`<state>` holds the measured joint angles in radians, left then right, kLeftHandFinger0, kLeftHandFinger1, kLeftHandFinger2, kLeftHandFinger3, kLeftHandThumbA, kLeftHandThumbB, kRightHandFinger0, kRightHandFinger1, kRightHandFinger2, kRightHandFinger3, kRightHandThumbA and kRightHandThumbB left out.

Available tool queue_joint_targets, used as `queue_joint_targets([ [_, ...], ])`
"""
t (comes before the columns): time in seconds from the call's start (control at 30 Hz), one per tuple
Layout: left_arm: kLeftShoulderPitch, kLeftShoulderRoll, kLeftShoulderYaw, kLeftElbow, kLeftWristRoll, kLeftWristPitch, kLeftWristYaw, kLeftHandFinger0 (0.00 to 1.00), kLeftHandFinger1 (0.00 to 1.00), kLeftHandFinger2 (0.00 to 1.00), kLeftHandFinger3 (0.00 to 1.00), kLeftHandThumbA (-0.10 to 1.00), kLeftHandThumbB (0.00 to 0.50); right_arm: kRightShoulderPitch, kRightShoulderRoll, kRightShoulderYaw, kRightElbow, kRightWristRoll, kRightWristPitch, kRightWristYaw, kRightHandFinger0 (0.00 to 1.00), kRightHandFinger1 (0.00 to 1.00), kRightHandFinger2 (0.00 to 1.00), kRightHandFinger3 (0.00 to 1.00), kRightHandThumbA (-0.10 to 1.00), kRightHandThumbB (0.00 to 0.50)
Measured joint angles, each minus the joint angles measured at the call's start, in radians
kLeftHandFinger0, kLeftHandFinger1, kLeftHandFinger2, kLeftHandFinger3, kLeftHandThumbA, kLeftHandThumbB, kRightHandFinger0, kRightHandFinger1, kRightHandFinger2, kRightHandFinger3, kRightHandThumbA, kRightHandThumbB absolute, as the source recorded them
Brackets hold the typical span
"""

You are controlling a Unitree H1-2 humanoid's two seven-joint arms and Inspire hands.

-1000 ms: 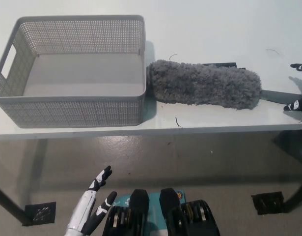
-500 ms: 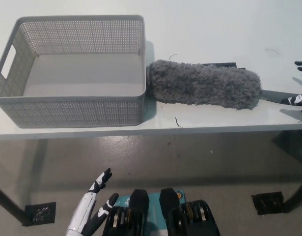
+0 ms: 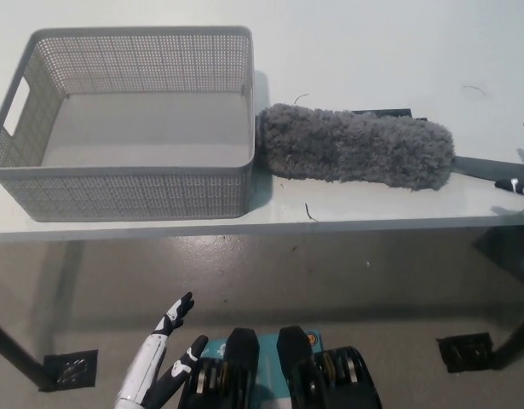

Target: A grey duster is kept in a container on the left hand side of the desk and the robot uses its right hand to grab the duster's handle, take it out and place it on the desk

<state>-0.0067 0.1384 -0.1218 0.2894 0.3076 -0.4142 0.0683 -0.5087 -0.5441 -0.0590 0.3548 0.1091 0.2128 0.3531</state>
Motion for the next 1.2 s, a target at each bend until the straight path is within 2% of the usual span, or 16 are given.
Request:
queue_joint_targets([
  [0.03, 0.000, 0.000, 0.000, 0.000, 0.000, 0.000, 0.000, 1.00, 1.00, 1.00, 1.00, 0.91, 0.078, 0.018, 0.001, -0.002, -0.020, 0.006, 0.000, -0.002, 1.00, 1.00, 1.00, 1.00, 0.94, 0.495],
  [0.13, 0.002, 0.000, 0.000, 0.000, 0.000, 0.000, 0.000, 1.00, 1.00, 1.00, 1.00, 0.91, 0.088, 0.086, 0.017, -0.005, -0.093, 0.022, -0.001, -0.010, 1.00, 1.00, 1.00, 1.00, 1.00, 0.500],
  [0.17, 0.002, 0.000, 0.000, 0.000, 0.000, 0.000, 0.000, 1.00, 1.00, 1.00, 1.00, 0.91, 0.086, 0.110, 0.031, -0.005, -0.120, 0.023, -0.001, -0.013, 1.00, 1.00, 1.00, 1.00, 1.00, 0.350],
  [0.2, 0.002, 0.000, 0.000, 0.000, 0.000, 0.000, 0.000, 1.00, 1.00, 1.00, 1.00, 0.91, 0.085, 0.133, 0.050, -0.005, -0.157, 0.021, -0.003, -0.018, 1.00, 1.00, 1.00, 1.00, 1.00, 0.299],
  [0.27, 0.002, 0.000, 0.000, 0.000, 0.000, 0.000, 0.000, 1.00, 1.00, 1.00, 1.00, 0.90, 0.079, 0.172, 0.092, 0.001, -0.208, 0.018, -0.008, -0.021, 1.00, 1.00, 1.00, 1.00, 0.75, 0.299],
  [0.33, 0.002, -0.002, 0.000, 0.000, 0.000, 0.000, 0.000, 1.00, 1.00, 1.00, 1.00, 0.90, 0.083, 0.228, 0.156, 0.021, -0.281, 0.019, -0.011, -0.022, 1.00, 1.00, 1.00, 1.00, 0.70, 0.030],
  [0.37, 0.003, -0.002, 0.000, 0.000, 0.000, 0.000, 0.000, 1.00, 1.00, 1.00, 1.00, 0.90, 0.084, 0.251, 0.183, 0.031, -0.312, 0.019, -0.013, -0.022, 1.00, 1.00, 1.00, 1.00, 0.67, 0.006],
  [0.4, 0.003, -0.002, 0.000, 0.000, 0.000, 0.000, 0.000, 1.00, 1.00, 1.00, 1.00, 0.90, 0.085, 0.253, 0.186, 0.032, -0.312, 0.019, -0.013, -0.022, 1.00, 1.00, 1.00, 1.00, 0.79, 0.018],
  [0.63, 0.006, -0.003, 0.000, 0.000, 0.000, 0.000, 0.000, 1.00, 1.00, 1.00, 1.00, 0.90, 0.076, 0.299, 0.406, 0.142, -0.531, 0.028, -0.043, -0.020, 1.00, 1.00, 1.00, 1.00, 0.77, 0.000],
  [0.9, 0.010, -0.002, 0.000, 0.000, 0.000, 0.000, 0.000, 1.00, 1.00, 1.00, 1.00, 0.93, 0.078, 0.288, 0.526, 0.218, -0.777, 0.061, -0.108, -0.018, 1.00, 1.00, 1.00, 1.00, 0.77, 0.000],
  [0.93, 0.011, -0.002, 0.000, 0.000, 0.000, 0.000, 0.000, 1.00, 1.00, 1.00, 1.00, 0.91, 0.078, 0.284, 0.534, 0.224, -0.814, 0.068, -0.123, -0.018, 1.00, 1.00, 1.00, 1.00, 1.00, 0.270],
  [0.97, 0.012, -0.002, 0.000, 0.000, 0.000, 0.000, 0.000, 1.00, 1.00, 1.00, 1.00, 0.89, 0.074, 0.281, 0.539, 0.227, -0.835, 0.070, -0.130, -0.018, 1.00, 1.00, 1.00, 1.00, 1.00, 0.081],
  [1.0, 0.013, -0.002, 0.000, 0.000, 0.000, 0.000, 0.000, 1.00, 1.00, 1.00, 1.00, 0.89, 0.074, 0.296, 0.558, 0.237, -0.860, 0.058, -0.162, -0.026, 1.00, 1.00, 1.00, 1.00, 1.00, 0.297],
  [1.07, 0.014, -0.003, -0.001, 0.000, 0.000, 0.000, 0.000, 1.00, 1.00, 1.00, 1.00, 0.88, 0.078, 0.339, 0.584, 0.252, -0.851, 0.023, -0.200, -0.047, 1.00, 1.00, 1.00, 1.00, 1.00, 0.381],
  [1.13, 0.018, -0.003, 0.000, 0.000, 0.000, 0.000, 0.000, 1.00, 1.00, 1.00, 1.00, 0.89, 0.072, 0.429, 0.611, 0.262, -0.799, -0.024, -0.235, -0.069, 1.00, 1.00, 1.00, 1.00, 1.00, 0.343],
  [1.2, 0.021, -0.003, 0.000, 0.000, 0.000, 0.000, 0.000, 1.00, 1.00, 1.00, 1.00, 0.89, 0.067, 0.498, 0.621, 0.263, -0.735, -0.063, -0.263, -0.093, 1.00, 1.00, 1.00, 1.00, 1.00, 0.358],
])
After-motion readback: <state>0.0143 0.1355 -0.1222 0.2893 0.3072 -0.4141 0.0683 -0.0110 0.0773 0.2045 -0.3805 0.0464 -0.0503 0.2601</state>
